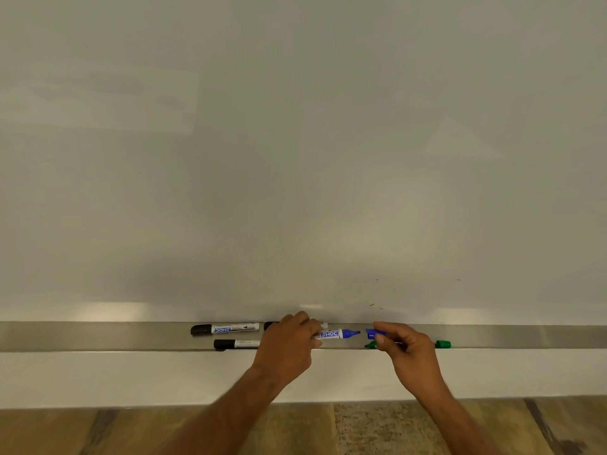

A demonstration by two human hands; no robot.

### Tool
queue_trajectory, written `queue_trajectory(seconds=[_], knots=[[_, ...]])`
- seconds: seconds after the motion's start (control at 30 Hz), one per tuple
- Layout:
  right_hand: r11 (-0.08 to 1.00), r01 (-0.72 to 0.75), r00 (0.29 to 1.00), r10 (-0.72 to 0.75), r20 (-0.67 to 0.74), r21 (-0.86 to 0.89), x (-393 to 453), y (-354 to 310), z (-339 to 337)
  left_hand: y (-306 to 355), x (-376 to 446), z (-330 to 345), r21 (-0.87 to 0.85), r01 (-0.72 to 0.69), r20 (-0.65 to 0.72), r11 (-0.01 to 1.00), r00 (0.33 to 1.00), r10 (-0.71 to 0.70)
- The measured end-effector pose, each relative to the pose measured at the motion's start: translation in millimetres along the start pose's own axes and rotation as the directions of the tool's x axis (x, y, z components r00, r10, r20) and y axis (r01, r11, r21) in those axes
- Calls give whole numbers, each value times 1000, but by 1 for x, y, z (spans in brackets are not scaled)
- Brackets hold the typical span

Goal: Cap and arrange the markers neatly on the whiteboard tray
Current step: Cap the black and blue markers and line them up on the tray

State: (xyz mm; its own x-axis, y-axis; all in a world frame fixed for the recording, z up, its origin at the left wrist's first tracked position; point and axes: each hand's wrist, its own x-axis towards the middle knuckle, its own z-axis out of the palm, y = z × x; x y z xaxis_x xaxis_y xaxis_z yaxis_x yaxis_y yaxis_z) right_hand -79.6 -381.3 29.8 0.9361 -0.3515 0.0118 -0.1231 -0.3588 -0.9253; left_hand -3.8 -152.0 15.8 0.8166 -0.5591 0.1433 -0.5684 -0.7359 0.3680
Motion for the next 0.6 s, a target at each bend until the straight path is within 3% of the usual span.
queue_trajectory(seconds=[0.37,0.6], knots=[[996,90,993,-88,84,-14,-7,-13,14,3,-10,-5,-29,-9,8,1000,1000,9],[992,14,996,-24,81,122,-5,-16,13,3,-12,-4,-95,9,31,995,1000,-6]])
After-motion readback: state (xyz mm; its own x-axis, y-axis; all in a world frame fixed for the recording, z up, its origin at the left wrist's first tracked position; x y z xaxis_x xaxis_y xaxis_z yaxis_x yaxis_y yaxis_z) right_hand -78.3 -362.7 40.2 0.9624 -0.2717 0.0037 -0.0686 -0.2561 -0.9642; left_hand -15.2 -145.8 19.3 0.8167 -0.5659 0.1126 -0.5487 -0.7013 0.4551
